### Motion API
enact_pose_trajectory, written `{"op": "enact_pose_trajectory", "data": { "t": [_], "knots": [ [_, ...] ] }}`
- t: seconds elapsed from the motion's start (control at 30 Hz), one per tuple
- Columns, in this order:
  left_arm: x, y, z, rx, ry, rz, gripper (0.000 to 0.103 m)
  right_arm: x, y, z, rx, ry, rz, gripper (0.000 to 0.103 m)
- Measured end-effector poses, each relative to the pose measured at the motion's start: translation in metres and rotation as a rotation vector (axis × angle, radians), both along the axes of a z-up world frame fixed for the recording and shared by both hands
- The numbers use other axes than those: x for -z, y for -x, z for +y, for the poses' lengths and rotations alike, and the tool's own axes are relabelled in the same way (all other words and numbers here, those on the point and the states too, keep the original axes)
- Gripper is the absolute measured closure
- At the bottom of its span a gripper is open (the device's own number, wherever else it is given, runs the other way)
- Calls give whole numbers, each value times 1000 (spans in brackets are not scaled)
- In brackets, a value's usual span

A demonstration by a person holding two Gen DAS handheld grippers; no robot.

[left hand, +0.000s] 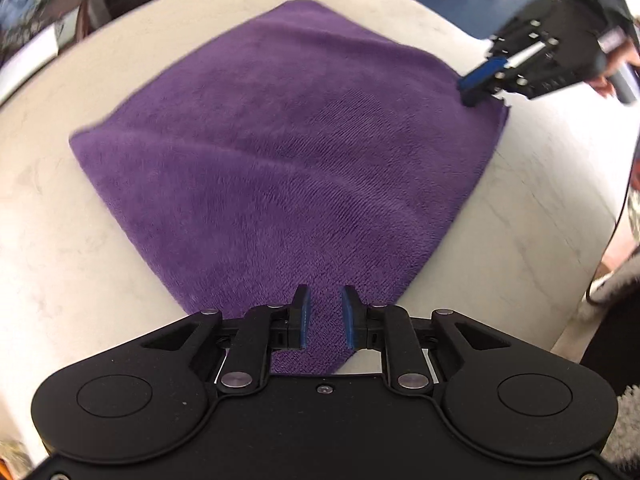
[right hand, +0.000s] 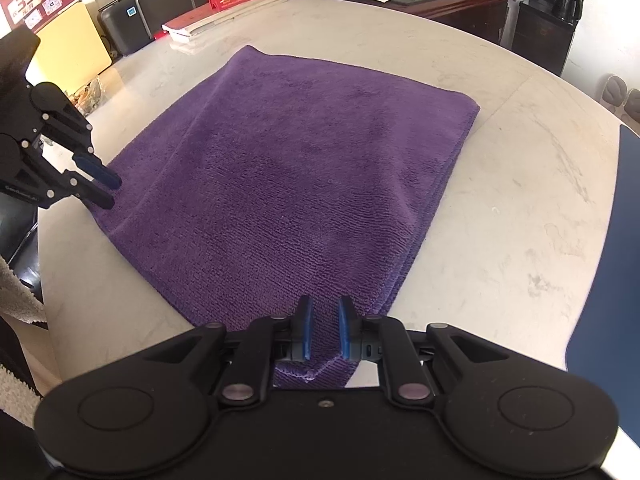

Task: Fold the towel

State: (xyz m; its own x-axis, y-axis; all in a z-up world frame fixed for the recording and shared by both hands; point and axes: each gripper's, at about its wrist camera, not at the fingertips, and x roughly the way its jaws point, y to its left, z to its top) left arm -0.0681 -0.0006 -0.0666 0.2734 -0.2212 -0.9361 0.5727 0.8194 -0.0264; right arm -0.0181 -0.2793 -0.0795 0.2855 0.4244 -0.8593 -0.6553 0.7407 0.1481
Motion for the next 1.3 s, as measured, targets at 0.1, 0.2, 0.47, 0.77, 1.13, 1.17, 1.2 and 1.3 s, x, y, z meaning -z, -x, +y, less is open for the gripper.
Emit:
{"op": "enact_pose_trajectory", "data": {
  "t": [0.1, 0.2, 0.47, 0.77, 1.13, 1.17, 1.2, 1.3],
  "knots": [
    [-1, 4, 13, -69, -17, 7, 86, 0, 1, 1, 4, 3, -4, 91],
    [0, 5, 22, -119, -3, 12, 86, 1, 1, 1, 16, -1, 2, 91],
    [-20, -23, 13, -156, 37, -97, 68, -31, -6, 44, -30, -55, -117, 90],
    [3, -60, 24, -213, -5, -117, 64, 11, -48, 96, -125, -40, -163, 91],
    [-8, -77, 54, -285, 16, -90, 59, 3, -92, 38, 98, -89, -128, 90],
    [-10, -89, 51, -285, 30, -108, 59, 1, -96, 41, 102, -107, -140, 89],
    [-12, -101, 48, -286, 44, -126, 59, -1, -101, 45, 107, -126, -151, 89],
    [-2, -133, 36, -259, 9, -150, 59, 13, -130, 61, 91, -115, -145, 89]
  ]
}}
